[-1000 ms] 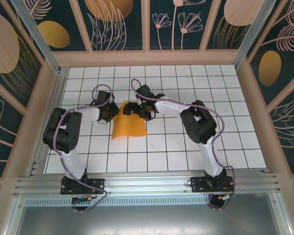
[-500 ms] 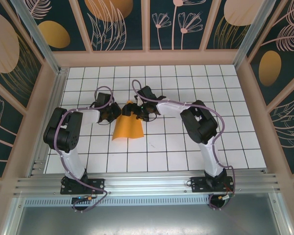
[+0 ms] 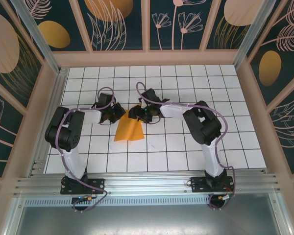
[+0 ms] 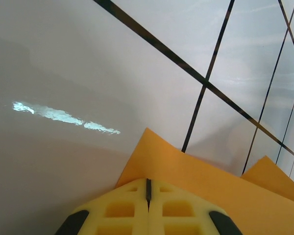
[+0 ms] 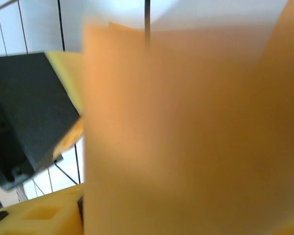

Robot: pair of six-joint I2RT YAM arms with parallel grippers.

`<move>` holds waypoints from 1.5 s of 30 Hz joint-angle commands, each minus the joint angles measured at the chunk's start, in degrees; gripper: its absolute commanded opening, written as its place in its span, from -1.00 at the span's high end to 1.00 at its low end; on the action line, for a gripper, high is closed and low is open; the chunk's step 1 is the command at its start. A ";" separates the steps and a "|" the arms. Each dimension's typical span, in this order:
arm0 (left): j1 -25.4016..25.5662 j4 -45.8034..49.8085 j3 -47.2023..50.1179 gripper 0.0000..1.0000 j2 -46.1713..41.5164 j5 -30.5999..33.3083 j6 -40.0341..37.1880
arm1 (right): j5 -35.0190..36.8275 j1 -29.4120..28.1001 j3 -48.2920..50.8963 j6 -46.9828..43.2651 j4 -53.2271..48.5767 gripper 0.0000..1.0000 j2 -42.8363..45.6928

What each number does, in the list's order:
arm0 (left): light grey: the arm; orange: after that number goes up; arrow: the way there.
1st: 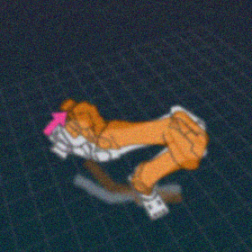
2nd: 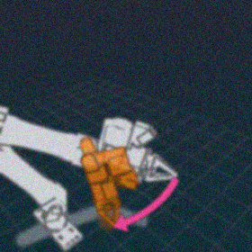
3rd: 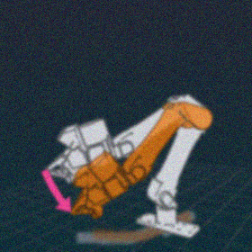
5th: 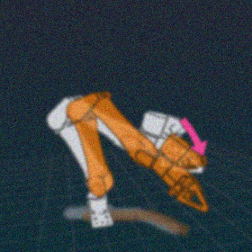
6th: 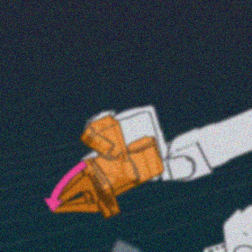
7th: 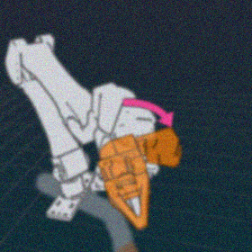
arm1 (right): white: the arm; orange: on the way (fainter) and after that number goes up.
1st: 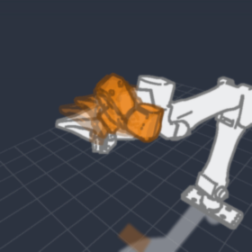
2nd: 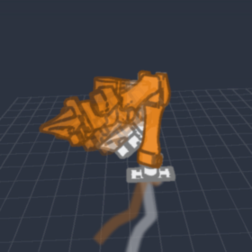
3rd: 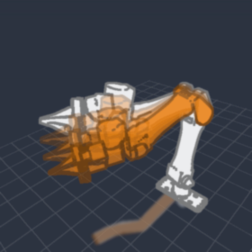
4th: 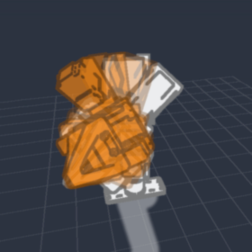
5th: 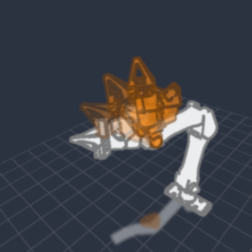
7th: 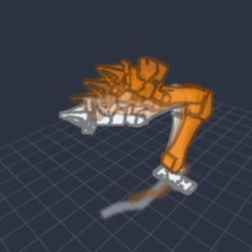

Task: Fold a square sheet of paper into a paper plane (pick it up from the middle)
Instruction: First fold in half a square sheet of paper at the center of the table.

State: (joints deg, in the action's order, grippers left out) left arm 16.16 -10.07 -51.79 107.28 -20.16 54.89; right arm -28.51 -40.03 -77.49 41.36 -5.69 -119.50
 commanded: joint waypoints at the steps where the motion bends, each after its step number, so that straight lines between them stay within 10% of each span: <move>1: 0.14 0.65 0.05 0.84 -2.84 0.41 0.74 | -4.34 1.56 3.90 2.20 7.34 0.03 4.16; 14: -4.30 -3.61 10.79 0.23 -17.31 -6.26 -0.47 | -17.18 5.85 13.38 9.97 26.21 0.26 7.89; 26: -3.96 -27.66 27.13 -0.42 -24.85 -18.50 8.24 | -24.69 8.39 16.84 20.71 41.16 0.30 7.79; 35: -2.76 -50.62 31.65 -0.54 -21.29 -24.51 22.06 | -26.99 8.39 18.38 26.48 48.39 0.30 9.10; 40: -2.29 -48.10 31.23 -0.59 -20.85 -24.16 20.94 | -27.74 8.34 18.77 29.34 51.34 0.30 9.89; 45: -2.30 -49.83 30.87 -0.26 -21.04 -23.72 21.88 | -27.83 8.31 18.59 29.12 50.60 0.30 9.85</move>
State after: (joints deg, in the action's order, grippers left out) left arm 13.63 -55.35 -20.78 85.89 -43.13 75.57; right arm -54.57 -31.90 -59.33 69.63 41.98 -111.42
